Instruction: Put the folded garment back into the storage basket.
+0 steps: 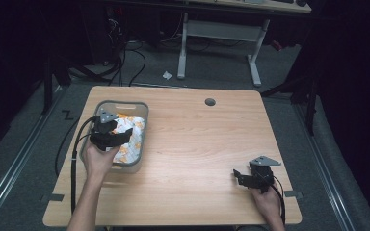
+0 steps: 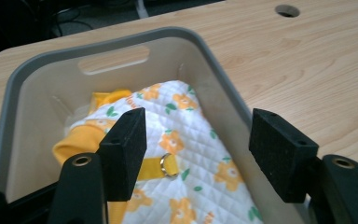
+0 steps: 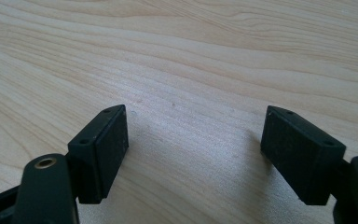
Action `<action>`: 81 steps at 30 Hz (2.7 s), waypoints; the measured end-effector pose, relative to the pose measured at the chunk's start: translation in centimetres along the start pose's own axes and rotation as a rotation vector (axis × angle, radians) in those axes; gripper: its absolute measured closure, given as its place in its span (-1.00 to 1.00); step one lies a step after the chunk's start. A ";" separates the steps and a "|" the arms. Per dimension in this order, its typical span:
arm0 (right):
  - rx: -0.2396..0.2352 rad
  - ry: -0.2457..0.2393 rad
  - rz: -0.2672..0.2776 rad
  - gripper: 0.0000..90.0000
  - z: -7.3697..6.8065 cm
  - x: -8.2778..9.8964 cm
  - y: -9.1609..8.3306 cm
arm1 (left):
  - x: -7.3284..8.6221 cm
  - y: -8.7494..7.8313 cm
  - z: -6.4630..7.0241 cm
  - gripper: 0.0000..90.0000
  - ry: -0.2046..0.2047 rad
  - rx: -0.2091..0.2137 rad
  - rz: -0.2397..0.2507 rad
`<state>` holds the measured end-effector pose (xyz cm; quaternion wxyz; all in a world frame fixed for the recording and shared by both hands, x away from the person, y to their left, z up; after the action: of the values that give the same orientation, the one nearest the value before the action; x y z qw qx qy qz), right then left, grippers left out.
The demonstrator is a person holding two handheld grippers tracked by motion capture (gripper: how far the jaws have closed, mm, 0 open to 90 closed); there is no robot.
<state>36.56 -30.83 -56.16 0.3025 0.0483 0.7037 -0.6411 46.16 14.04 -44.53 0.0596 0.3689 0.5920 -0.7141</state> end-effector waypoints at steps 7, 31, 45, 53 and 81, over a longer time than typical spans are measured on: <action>0.000 0.000 0.000 -0.48 0.0 0.0 0.0 | 0.1 -0.1 1.7 -0.17 0.014 0.042 0.023; 0.000 -0.001 0.000 -0.48 0.0 0.0 0.0 | 0.7 0.1 7.1 -0.19 0.093 0.110 0.043; 0.000 -0.001 0.000 -0.48 0.0 0.0 0.0 | 1.1 1.2 10.2 -0.19 0.121 0.173 0.046; 0.000 -0.001 0.000 -0.48 0.0 0.0 0.0 | 1.3 1.9 11.9 -0.19 0.135 0.215 0.043; 0.000 0.000 0.000 -0.48 0.0 0.0 0.0 | 4.8 6.4 16.4 -0.18 0.189 0.247 -0.062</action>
<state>36.55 -30.83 -56.16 0.3025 0.0483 0.7036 -0.6412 38.54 -0.73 -52.14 -0.0643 0.4205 0.5136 -0.7451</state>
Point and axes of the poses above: each handheld gripper's, and its own axes: y roughly forward along the jaws, x roughly out of its underside, z roughly to its right, the point moved 6 cm from there along y, roughly forward along the jaws, and after that the axes turned 14 degrees about -z, right-handed, at the moved point
